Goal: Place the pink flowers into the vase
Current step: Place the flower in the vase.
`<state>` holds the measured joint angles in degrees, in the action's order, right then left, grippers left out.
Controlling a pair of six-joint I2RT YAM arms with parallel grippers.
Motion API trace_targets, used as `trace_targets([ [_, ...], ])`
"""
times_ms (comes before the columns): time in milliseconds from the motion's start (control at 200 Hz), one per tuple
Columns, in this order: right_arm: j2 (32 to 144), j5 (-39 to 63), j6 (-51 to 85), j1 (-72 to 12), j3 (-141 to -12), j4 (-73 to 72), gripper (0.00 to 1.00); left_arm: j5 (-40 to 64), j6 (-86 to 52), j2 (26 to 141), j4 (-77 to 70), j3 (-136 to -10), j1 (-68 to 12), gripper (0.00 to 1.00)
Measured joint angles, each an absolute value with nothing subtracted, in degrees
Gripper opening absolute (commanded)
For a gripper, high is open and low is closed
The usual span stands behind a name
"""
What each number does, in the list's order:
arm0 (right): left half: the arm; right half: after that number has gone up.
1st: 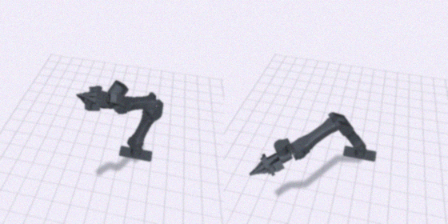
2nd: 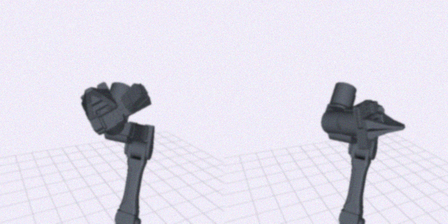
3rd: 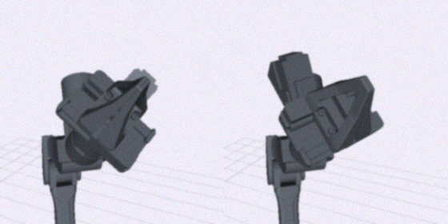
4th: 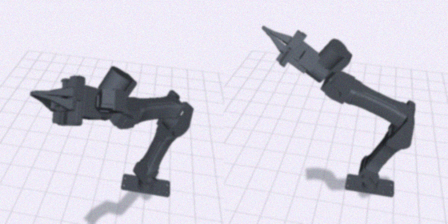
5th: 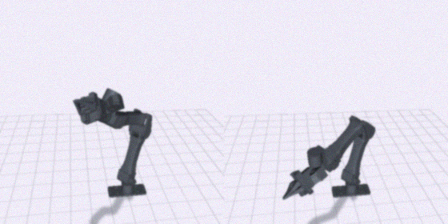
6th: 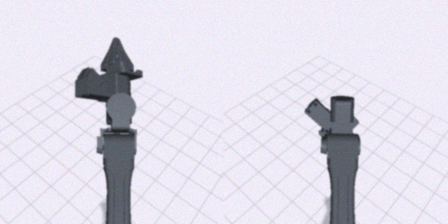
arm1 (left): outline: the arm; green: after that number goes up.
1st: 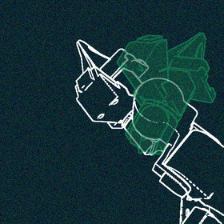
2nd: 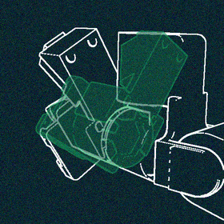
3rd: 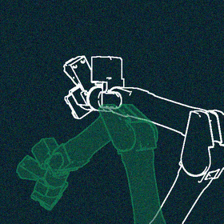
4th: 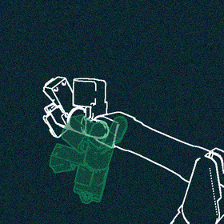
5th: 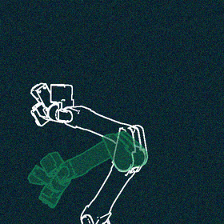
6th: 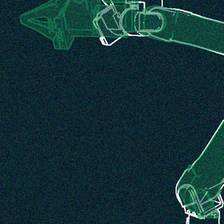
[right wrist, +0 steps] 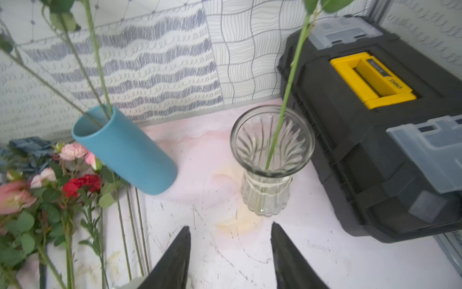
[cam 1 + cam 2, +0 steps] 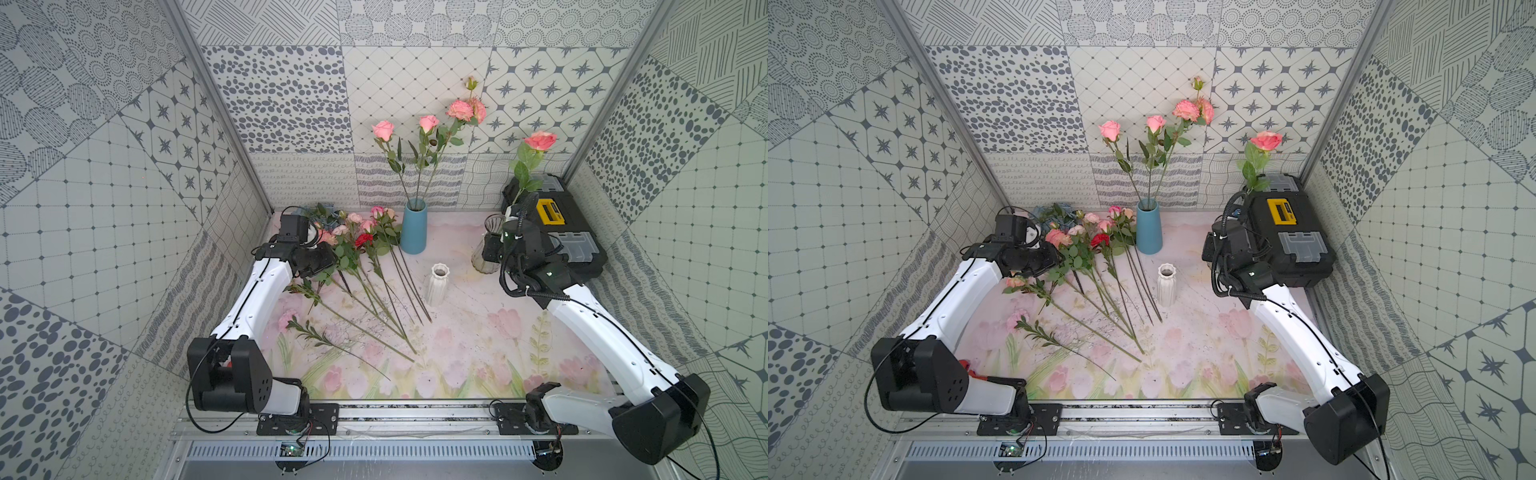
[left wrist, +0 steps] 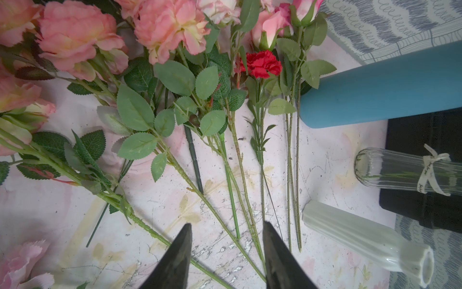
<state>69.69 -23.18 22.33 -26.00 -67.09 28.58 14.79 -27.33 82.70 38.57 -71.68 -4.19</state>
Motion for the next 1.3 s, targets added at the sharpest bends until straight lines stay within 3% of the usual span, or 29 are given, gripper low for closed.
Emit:
trace_targets([
  [565, 64.8, -0.8, 18.6, -29.2, -65.3, 26.5, 0.52, 11.0, -37.5, 91.0, 35.3, -72.7, -9.4, 0.50],
  [875, 64.8, 2.3, 18.4, -29.2, -64.7, 26.2, 0.52, 9.7, -39.6, 98.0, 34.1, -75.5, -13.5, 0.45],
  [1296, 62.8, 2.5, 18.0, -29.2, -63.7, 25.8, 0.52, 6.1, -43.8, 104.1, 34.2, -77.4, -14.5, 0.46],
])
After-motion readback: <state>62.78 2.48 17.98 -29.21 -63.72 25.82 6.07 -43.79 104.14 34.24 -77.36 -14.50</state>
